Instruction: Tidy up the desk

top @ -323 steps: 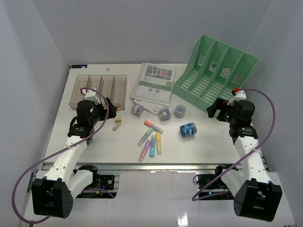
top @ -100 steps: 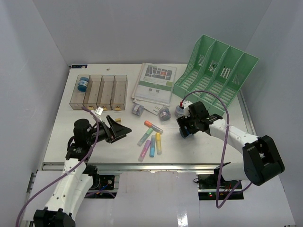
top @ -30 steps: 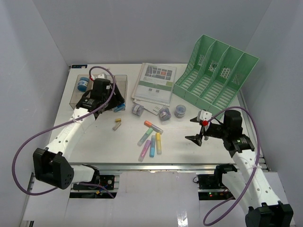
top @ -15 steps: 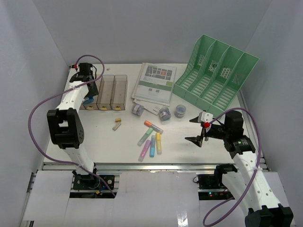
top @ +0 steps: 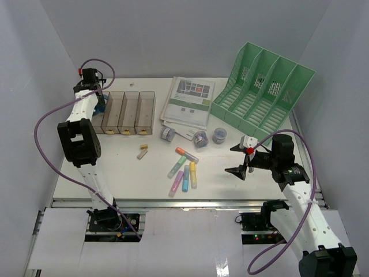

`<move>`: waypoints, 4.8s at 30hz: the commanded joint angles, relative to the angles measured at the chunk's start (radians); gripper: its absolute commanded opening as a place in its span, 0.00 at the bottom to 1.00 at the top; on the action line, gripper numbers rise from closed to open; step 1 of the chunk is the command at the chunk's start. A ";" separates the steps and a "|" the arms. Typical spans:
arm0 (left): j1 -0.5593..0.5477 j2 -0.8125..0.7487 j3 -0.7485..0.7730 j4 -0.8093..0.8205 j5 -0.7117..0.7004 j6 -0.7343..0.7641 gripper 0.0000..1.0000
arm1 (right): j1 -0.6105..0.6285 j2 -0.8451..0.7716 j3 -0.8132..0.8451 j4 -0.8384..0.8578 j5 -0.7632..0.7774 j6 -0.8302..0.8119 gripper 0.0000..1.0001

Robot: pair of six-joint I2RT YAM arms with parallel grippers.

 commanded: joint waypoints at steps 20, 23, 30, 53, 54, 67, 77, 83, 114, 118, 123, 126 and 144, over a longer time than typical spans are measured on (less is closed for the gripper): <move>-0.004 -0.096 0.020 0.002 0.108 -0.038 0.98 | -0.005 0.041 0.023 -0.030 -0.018 -0.039 0.91; -0.027 -0.162 0.004 -0.005 0.196 -0.060 0.98 | -0.005 0.045 0.021 -0.030 -0.010 -0.044 0.91; -0.138 -0.399 -0.166 0.040 0.745 -0.161 0.96 | -0.024 0.060 0.016 -0.027 0.020 -0.050 0.91; -0.581 -0.656 -0.779 0.239 0.369 -1.224 0.95 | -0.136 0.101 0.005 -0.031 0.018 -0.048 0.91; -0.590 -0.640 -0.777 0.242 0.362 -1.248 0.94 | -0.138 0.103 0.006 -0.033 0.017 -0.049 0.91; -0.616 -0.411 -0.660 0.228 0.314 -1.407 0.92 | -0.146 0.109 0.013 -0.046 0.006 -0.058 0.91; -0.617 -0.255 -0.591 0.207 0.303 -1.415 0.85 | -0.145 0.118 0.015 -0.059 -0.002 -0.067 0.91; -0.619 -0.230 -0.576 0.209 0.290 -1.408 0.70 | -0.176 0.118 0.018 -0.063 -0.009 -0.068 0.91; -0.323 -0.469 -0.435 0.243 0.442 -0.302 0.07 | -0.188 0.123 0.020 -0.080 -0.035 -0.079 0.91; -0.181 -0.386 -0.352 0.249 0.463 -0.274 0.07 | -0.189 0.123 0.022 -0.083 -0.042 -0.078 0.91; -0.095 -0.242 -0.205 0.257 0.525 -0.255 0.07 | -0.188 0.126 0.026 -0.088 -0.051 -0.080 0.91; -0.082 -0.154 -0.120 0.244 0.507 -0.239 0.09 | -0.188 0.129 0.029 -0.092 -0.057 -0.080 0.91; -0.060 0.074 0.080 0.143 0.375 -0.215 0.82 | -0.188 0.149 0.033 -0.098 -0.051 -0.083 0.91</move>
